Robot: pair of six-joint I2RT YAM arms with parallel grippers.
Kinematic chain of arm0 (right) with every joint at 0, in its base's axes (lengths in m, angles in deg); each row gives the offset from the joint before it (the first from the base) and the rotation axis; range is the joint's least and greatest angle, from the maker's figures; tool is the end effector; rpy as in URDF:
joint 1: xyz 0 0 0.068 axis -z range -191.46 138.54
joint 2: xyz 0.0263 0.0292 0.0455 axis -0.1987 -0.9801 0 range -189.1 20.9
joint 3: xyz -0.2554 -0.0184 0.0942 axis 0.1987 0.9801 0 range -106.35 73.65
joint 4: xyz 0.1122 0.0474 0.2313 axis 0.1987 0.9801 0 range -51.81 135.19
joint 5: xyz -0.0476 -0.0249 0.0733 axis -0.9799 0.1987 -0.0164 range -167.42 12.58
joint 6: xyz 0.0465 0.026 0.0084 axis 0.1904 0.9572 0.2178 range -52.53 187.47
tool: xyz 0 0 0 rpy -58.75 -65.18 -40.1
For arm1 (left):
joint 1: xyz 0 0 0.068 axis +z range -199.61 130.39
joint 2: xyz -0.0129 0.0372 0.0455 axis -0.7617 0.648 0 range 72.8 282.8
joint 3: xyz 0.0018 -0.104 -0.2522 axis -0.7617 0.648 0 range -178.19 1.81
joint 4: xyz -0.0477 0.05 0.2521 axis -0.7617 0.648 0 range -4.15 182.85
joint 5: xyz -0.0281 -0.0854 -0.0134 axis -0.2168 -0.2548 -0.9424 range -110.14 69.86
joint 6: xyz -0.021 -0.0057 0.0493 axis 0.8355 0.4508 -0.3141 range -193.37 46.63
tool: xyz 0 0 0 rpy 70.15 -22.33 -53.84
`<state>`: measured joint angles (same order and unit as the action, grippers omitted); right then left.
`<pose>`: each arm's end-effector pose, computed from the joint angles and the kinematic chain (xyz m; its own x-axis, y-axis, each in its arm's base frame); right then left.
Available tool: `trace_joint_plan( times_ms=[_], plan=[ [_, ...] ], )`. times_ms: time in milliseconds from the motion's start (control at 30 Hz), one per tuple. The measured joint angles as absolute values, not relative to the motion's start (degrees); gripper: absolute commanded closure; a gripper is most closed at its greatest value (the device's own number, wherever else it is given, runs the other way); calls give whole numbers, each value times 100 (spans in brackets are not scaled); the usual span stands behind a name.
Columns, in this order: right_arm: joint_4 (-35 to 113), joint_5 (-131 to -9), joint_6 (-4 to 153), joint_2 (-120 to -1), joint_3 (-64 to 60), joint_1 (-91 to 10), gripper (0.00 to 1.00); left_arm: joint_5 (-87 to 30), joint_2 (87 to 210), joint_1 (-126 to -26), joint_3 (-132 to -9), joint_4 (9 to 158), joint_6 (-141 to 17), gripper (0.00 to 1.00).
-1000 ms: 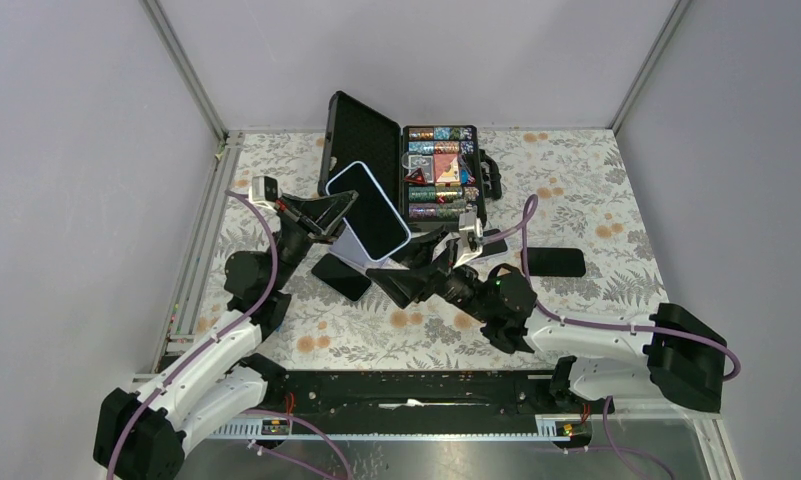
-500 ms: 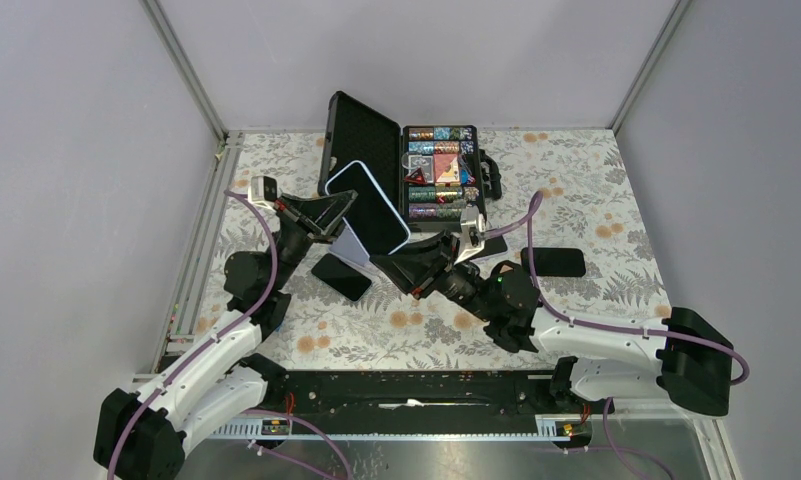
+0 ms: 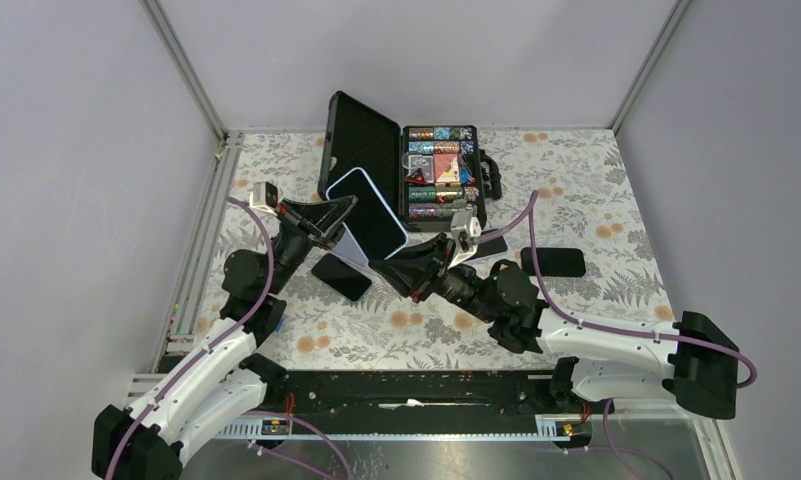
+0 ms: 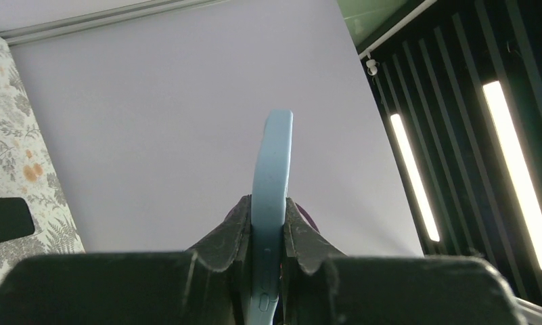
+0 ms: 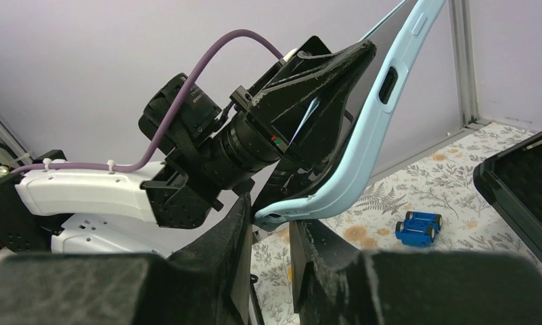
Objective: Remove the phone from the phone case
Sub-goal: Remove the phone case from the phone.
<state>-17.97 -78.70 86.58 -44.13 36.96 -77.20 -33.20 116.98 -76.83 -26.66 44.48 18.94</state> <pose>0.1033 0.2271 0.3404 -0.1146 0.5425 -0.8322 -0.9164 0.2658 0.2994 0.1570 -0.0898 0.3360 -0.6418 -0.7644 -0.0613 0.3594 -0.2291 -0.9046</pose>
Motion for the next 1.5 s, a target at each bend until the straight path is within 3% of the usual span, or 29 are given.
trace_joint_plan(
  times_ms=[367,600,967,1067,1267,1500],
  plan=[
    [-1705,-7938,8577,-4540,3696,-7689,72,-3217,11652,-7653,-2668,4774,1918,100],
    [-1722,-7953,8260,-4706,3703,-7643,61,-3064,11591,-7622,-2668,5098,1874,100],
    [-1067,-7988,7970,-5187,4415,-6896,64,-3101,11375,-7692,-2710,5384,2112,100],
    [-1075,-7946,8103,-5183,4520,-6793,56,-3099,11305,-7694,-2712,5262,2139,100],
    [-1672,-7562,8330,-4840,4852,-6791,25,-3079,11307,-7694,-2712,5240,2134,100],
    [-2050,-6751,8706,-4179,4931,-6791,15,-3073,11438,-7694,-2712,5229,2088,100]
  ],
)
